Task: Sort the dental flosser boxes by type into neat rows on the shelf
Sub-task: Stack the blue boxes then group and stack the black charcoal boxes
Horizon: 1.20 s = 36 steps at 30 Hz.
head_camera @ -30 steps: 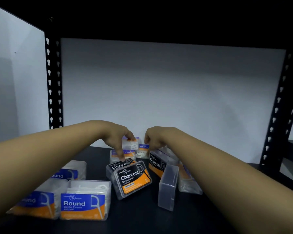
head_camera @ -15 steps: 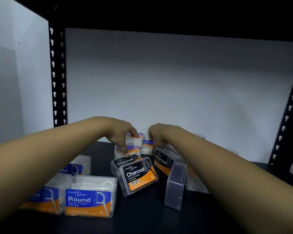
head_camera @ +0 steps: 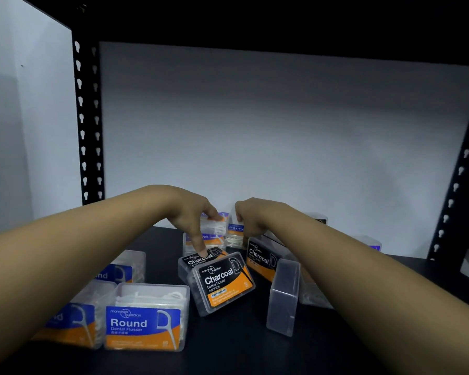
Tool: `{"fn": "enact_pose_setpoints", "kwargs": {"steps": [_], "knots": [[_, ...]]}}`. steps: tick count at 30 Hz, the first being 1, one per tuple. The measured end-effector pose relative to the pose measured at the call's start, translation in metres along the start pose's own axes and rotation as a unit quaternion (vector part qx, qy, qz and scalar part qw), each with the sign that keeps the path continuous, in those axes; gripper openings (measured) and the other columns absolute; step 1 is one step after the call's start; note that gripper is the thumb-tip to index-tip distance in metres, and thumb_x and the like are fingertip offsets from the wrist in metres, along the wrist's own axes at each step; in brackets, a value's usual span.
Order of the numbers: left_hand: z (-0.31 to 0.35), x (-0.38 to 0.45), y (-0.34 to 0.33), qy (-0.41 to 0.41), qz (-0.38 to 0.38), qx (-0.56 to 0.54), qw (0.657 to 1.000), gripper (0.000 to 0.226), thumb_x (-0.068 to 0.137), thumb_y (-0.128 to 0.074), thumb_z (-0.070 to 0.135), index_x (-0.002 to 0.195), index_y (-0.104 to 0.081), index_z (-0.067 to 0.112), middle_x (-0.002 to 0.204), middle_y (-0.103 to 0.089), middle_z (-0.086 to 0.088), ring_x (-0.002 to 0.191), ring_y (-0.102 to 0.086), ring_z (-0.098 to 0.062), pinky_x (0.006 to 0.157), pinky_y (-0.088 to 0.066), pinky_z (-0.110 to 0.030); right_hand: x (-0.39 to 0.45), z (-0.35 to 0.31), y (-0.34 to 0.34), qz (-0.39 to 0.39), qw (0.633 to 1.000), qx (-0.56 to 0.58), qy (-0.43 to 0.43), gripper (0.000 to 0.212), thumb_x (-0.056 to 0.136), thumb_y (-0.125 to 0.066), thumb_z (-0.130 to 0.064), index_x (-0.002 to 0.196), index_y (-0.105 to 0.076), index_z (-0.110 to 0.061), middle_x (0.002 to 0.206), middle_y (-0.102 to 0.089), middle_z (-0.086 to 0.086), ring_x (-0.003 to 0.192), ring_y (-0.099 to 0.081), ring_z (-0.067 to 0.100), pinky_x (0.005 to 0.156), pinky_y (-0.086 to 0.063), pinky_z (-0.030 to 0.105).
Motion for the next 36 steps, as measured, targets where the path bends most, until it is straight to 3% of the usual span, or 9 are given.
{"fn": "enact_pose_setpoints", "kwargs": {"steps": [6, 9, 11, 13, 16, 19, 25, 31, 36], "knots": [[-0.001, -0.001, -0.002, 0.007, -0.001, -0.007, 1.000, 0.101, 0.072, -0.085, 0.050, 0.156, -0.033, 0.031, 0.153, -0.041, 0.001, 0.137, -0.043, -0.025, 0.111, -0.035, -0.036, -0.001, -0.005, -0.004, -0.030, 0.999, 0.015, -0.007, 0.028, 0.088, -0.073, -0.021, 0.111, -0.073, -0.005, 0.092, -0.067, 0.009, 0.081, -0.062, 0.026, 0.071, -0.050, 0.033], [-0.003, -0.002, -0.004, 0.006, -0.004, -0.007, 1.000, 0.103, 0.070, -0.085, 0.053, 0.156, -0.031, 0.034, 0.155, -0.039, 0.002, 0.139, -0.042, -0.026, 0.114, -0.035, -0.038, -0.002, -0.004, -0.007, -0.058, 0.997, 0.043, -0.022, 0.036, 0.084, -0.080, -0.037, 0.099, -0.071, -0.006, 0.084, -0.065, 0.005, 0.086, -0.064, 0.027, 0.079, -0.054, 0.036], [-0.003, -0.003, -0.004, 0.004, -0.003, -0.011, 1.000, 0.103, 0.070, -0.085, 0.052, 0.156, -0.031, 0.035, 0.156, -0.038, 0.002, 0.140, -0.041, -0.026, 0.115, -0.035, -0.040, -0.006, 0.000, -0.006, -0.057, 0.996, 0.063, -0.037, 0.039, 0.078, -0.084, -0.044, 0.079, -0.062, -0.012, 0.076, -0.060, 0.002, 0.085, -0.063, 0.028, 0.077, -0.053, 0.035], [-0.004, -0.004, -0.004, 0.003, -0.001, -0.012, 1.000, 0.103, 0.070, -0.085, 0.053, 0.156, -0.030, 0.036, 0.157, -0.037, 0.002, 0.141, -0.040, -0.026, 0.115, -0.034, -0.039, -0.010, 0.003, -0.005, -0.043, 0.995, 0.079, -0.045, 0.041, 0.076, -0.086, -0.044, 0.073, -0.058, -0.015, 0.076, -0.060, 0.002, 0.086, -0.063, 0.028, 0.073, -0.050, 0.032], [-0.005, -0.004, -0.005, 0.005, 0.001, -0.017, 1.000, 0.102, 0.071, -0.084, 0.053, 0.156, -0.030, 0.035, 0.157, -0.037, 0.002, 0.141, -0.040, -0.026, 0.114, -0.034, -0.038, -0.016, 0.008, -0.002, -0.020, 0.995, 0.092, -0.040, 0.047, 0.075, -0.088, -0.041, 0.105, -0.068, -0.010, 0.107, -0.070, 0.007, 0.101, -0.066, 0.029, 0.079, -0.054, 0.035], [-0.006, -0.005, -0.006, 0.007, 0.004, -0.027, 1.000, 0.101, 0.073, -0.084, 0.050, 0.156, -0.030, 0.034, 0.158, -0.037, 0.001, 0.142, -0.040, -0.026, 0.115, -0.033, -0.038, -0.026, 0.013, 0.006, 0.013, 0.995, 0.092, -0.029, 0.064, 0.079, -0.086, -0.037, 0.130, -0.057, -0.012, 0.130, -0.063, 0.007, 0.114, -0.062, 0.028, 0.091, -0.053, 0.038], [-0.008, -0.007, -0.007, 0.006, 0.001, -0.032, 0.999, 0.100, 0.075, -0.083, 0.049, 0.157, -0.027, 0.034, 0.160, -0.034, 0.001, 0.145, -0.035, -0.026, 0.117, -0.030, -0.039, -0.037, 0.019, 0.025, 0.082, 0.991, 0.107, -0.015, 0.073, 0.068, -0.091, -0.040, 0.127, -0.055, -0.014, 0.122, -0.059, 0.006, 0.104, -0.065, 0.027, 0.089, -0.060, 0.044], [-0.008, -0.005, -0.007, 0.006, 0.003, -0.032, 0.999, 0.103, 0.072, -0.085, 0.050, 0.157, -0.028, 0.035, 0.159, -0.035, 0.003, 0.144, -0.037, -0.025, 0.118, -0.032, -0.040, -0.051, 0.023, 0.031, 0.115, 0.977, 0.177, 0.033, 0.074, 0.068, -0.091, -0.034, 0.128, -0.048, -0.025, 0.107, -0.063, 0.000, 0.089, -0.061, 0.022, 0.068, -0.046, 0.031], [-0.013, -0.005, -0.007, -0.002, 0.005, -0.049, 0.999, 0.103, 0.068, -0.087, 0.053, 0.154, -0.033, 0.036, 0.157, -0.040, 0.006, 0.141, -0.041, -0.023, 0.117, -0.033, -0.040, -0.061, 0.024, 0.043, 0.115, 0.961, 0.244, 0.057, 0.073, 0.068, -0.093, -0.050, 0.127, -0.054, -0.034, 0.113, -0.069, -0.006, 0.097, -0.066, 0.016, 0.084, -0.055, 0.032]]}}
Point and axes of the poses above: each hand's wrist, its own x-axis towards the middle knuckle, its own y-axis out of the back of the hand, z = x × y, the point moved 8 cm from there along x, towards the middle knuckle
